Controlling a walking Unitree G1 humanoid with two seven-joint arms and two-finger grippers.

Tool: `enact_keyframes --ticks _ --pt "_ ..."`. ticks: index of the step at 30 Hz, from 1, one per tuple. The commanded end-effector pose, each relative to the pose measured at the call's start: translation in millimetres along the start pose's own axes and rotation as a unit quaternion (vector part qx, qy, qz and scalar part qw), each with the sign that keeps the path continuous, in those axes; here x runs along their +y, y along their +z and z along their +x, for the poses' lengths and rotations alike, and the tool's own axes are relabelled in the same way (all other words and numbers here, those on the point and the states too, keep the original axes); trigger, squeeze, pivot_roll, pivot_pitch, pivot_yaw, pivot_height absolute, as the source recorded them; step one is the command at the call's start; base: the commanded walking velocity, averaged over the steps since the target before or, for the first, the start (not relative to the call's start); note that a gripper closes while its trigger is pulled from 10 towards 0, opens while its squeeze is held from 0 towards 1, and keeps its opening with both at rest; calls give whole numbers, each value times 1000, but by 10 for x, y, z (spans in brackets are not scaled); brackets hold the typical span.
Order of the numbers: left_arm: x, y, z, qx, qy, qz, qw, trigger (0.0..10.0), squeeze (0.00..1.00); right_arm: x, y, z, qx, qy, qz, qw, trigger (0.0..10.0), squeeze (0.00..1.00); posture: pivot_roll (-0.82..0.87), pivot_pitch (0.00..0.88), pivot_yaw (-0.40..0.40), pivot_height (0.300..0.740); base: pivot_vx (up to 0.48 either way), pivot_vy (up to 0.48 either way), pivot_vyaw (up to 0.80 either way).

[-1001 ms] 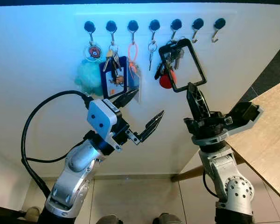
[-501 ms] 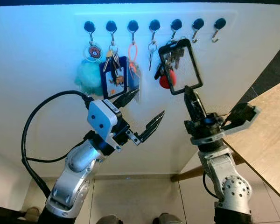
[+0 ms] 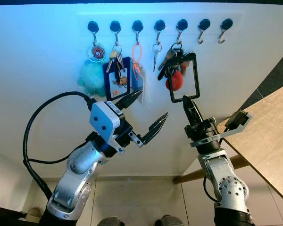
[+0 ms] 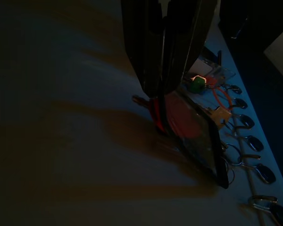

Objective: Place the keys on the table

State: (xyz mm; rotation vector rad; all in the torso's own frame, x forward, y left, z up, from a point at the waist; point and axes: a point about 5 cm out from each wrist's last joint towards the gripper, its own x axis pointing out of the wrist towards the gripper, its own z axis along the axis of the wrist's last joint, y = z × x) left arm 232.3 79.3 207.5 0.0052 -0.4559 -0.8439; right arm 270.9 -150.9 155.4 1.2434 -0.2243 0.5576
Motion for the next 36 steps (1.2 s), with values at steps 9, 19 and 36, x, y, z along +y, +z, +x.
enact_keyframes --ticks 9,19,36 --pt "-31 -3 27 -4 -5 3 1000 10000 0 34 22 -5 -16 19 22 999 8824 0 32 90 8 740 0 0 0" --pt "-46 -11 9 -2 -5 2 1000 10000 0 -26 17 -156 -23 24 58 998 0 0 34 90 5 740 0 0 0" --pt "17 -114 -225 36 1 14 999 10000 0 -549 -12 -1108 -8 -120 72 990 0 0 31 94 7 740 0 0 0"
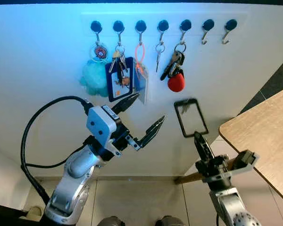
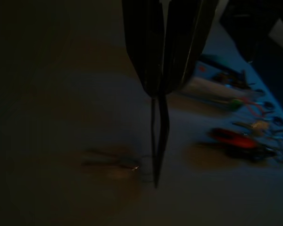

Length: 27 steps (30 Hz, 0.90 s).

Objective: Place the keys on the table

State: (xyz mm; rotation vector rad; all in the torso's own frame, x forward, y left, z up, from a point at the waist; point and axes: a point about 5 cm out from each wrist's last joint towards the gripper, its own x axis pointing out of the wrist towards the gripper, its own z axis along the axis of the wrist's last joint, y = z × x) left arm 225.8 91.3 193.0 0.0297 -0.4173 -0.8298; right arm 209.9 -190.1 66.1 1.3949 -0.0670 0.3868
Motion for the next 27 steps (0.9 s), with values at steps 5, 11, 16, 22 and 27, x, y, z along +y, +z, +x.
enact_keyframes --ticks 5,11,16,22,27 --pt "216 -351 -371 95 71 8 993 10000 0 -455 10 -402 -4 -124 -9 992 0 0 31 93 10 740 0 0 0" --pt "384 -941 -847 275 138 28 951 10000 0 -867 -28 -625 59 -303 -108 945 0 0 30 87 13 740 0 0 0" --pt "412 -1619 -1765 502 279 -43 817 10000 0 -1086 126 -810 67 -443 -222 866 0 0 36 79 1 740 0 0 0" --pt "185 -1890 -2196 594 309 -97 736 10000 0 -1154 113 -790 119 -463 -302 825 0 0 32 73 -7 740 0 0 0" --pt "92 -2013 -2133 605 305 -124 725 10000 0 -1199 32 -742 188 -459 -375 783 0 0 30 67 -4 740 0 0 0"
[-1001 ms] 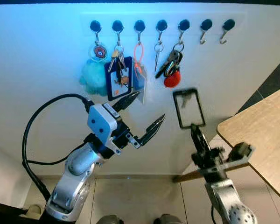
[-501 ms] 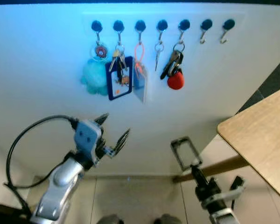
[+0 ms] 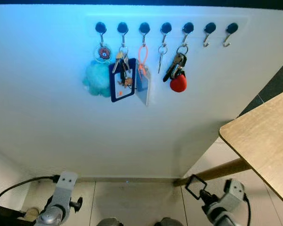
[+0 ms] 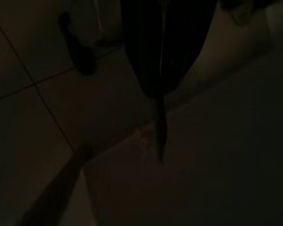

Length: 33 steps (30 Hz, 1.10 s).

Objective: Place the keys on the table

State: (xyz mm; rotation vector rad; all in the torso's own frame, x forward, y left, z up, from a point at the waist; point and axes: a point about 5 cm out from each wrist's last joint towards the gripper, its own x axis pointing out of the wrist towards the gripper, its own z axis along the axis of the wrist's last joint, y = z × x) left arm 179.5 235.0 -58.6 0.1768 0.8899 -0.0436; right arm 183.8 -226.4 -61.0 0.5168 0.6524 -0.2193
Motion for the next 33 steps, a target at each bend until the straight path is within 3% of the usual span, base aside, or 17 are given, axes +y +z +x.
enact_keyframes --ticks 1,2,4,5,10,18,26,33 --pt "-167 -15 70 13 -20 1 1000 10000 0 -9 -90 3 28 -18 -105 994 0 0 29 65 -4 740 0 0 0" --pt "-167 -15 70 13 -20 1 1000 10000 0 -9 -90 3 28 -18 -105 994 0 0 29 65 -4 740 0 0 0" --pt "-228 -9 109 19 -23 -1 1000 10000 0 25 -97 28 34 -20 -178 983 3725 0 27 67 -2 740 0 0 0" --pt "-261 -6 126 23 -30 -3 999 10000 0 48 -91 43 34 -19 -205 978 10000 0 23 68 2 740 0 0 0" --pt "-368 57 169 10 -42 20 999 10000 0 137 -67 91 28 -11 -243 970 10000 0 22 67 5 740 0 0 0" --pt "-414 272 224 -32 -39 0 999 10000 0 212 -111 108 24 6 -228 973 10000 0 27 48 -3 740 0 0 0" --pt "-372 297 229 -48 -25 -33 998 10000 0 213 -197 87 32 8 -245 969 10000 0 23 39 -5 740 0 0 0" --pt "-404 254 222 -50 -33 -30 998 10000 0 246 -270 80 48 24 -244 968 10000 0 19 37 -6 740 0 0 0"
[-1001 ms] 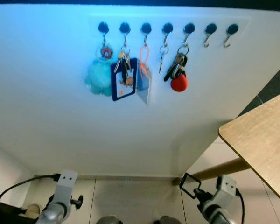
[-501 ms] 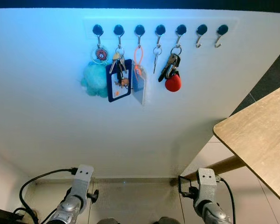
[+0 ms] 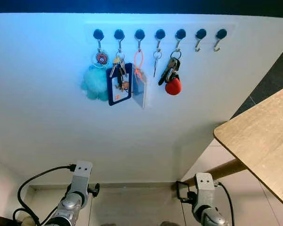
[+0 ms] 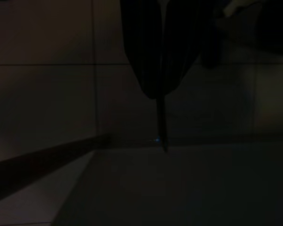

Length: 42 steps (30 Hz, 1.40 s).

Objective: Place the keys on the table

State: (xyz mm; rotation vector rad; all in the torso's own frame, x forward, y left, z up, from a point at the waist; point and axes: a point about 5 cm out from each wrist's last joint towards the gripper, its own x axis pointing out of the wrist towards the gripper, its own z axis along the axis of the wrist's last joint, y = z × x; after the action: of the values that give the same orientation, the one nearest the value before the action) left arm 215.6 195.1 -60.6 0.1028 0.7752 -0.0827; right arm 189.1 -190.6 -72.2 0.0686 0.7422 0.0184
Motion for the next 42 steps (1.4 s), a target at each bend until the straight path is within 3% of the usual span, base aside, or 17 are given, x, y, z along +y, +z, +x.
enact_keyframes --ticks 1,29,42 --pt "-49 -84 -15 10 -6 -6 1000 10000 0 -8 -54 -17 9 -1 1 1000 10000 0 19 36 -6 740 0 0 0" --pt "-137 68 26 -20 -32 26 999 10000 0 15 -98 -29 11 1 11 1000 10000 0 33 65 -9 740 -355 0 0" --pt "-231 116 44 -23 -53 73 996 10000 0 15 -146 -47 16 -3 20 1000 10000 0 46 86 3 740 0 -74 0"
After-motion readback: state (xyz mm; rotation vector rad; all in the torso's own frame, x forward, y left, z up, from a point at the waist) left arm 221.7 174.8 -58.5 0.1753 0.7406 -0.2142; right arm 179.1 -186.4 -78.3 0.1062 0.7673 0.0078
